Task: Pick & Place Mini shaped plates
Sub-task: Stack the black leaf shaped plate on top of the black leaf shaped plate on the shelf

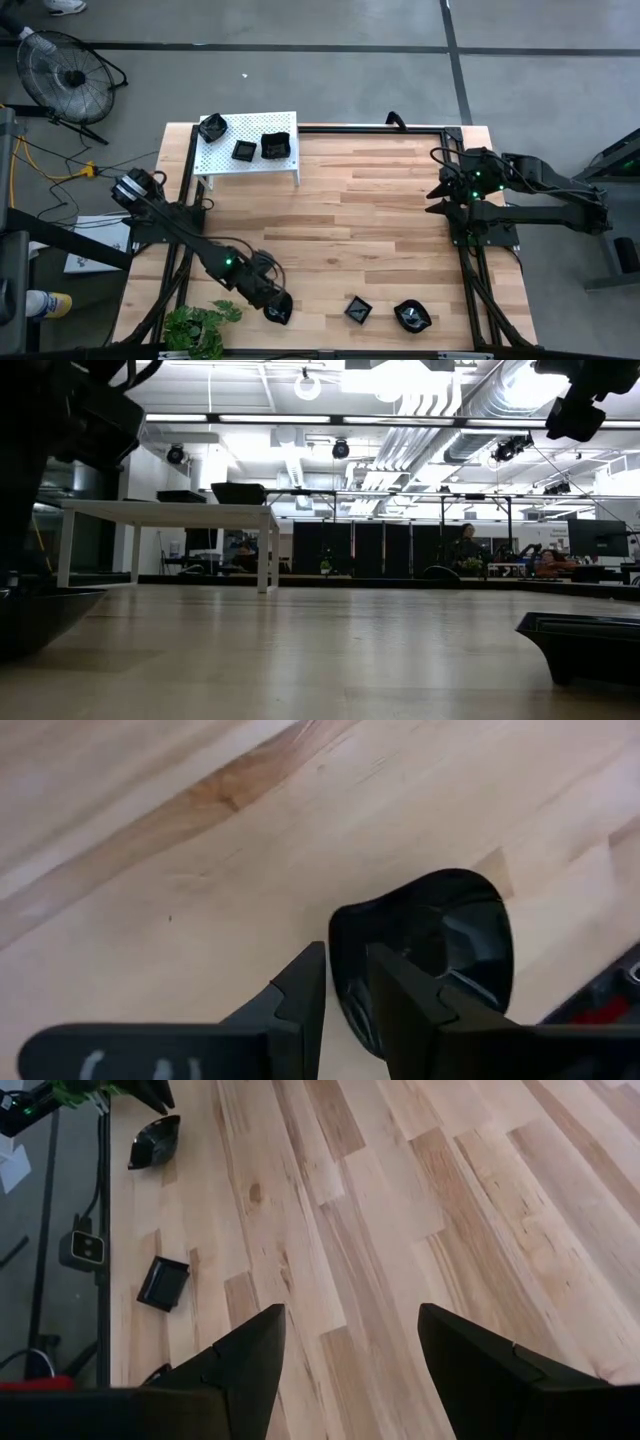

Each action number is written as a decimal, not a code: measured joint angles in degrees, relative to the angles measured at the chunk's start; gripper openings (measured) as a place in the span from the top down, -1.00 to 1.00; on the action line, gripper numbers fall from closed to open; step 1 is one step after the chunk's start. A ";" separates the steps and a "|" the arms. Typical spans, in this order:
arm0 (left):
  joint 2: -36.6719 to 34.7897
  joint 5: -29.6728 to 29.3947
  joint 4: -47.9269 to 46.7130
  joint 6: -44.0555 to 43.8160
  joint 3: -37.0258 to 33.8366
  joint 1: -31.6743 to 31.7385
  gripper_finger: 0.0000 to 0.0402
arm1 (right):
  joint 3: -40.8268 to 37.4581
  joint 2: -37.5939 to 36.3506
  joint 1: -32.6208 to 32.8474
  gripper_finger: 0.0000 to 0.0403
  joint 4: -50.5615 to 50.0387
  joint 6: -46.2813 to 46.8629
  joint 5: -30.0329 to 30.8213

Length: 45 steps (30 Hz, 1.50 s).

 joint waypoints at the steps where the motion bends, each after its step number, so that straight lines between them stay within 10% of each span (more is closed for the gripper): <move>1: 0.56 0.00 0.05 -0.07 0.29 0.00 0.62 | 0.00 -0.01 -0.01 -0.11 0.00 0.09 0.00; 45: 6.54 3.35 0.97 -0.34 2.68 0.02 0.62 | 0.00 -0.02 0.00 -0.11 -0.66 1.08 0.09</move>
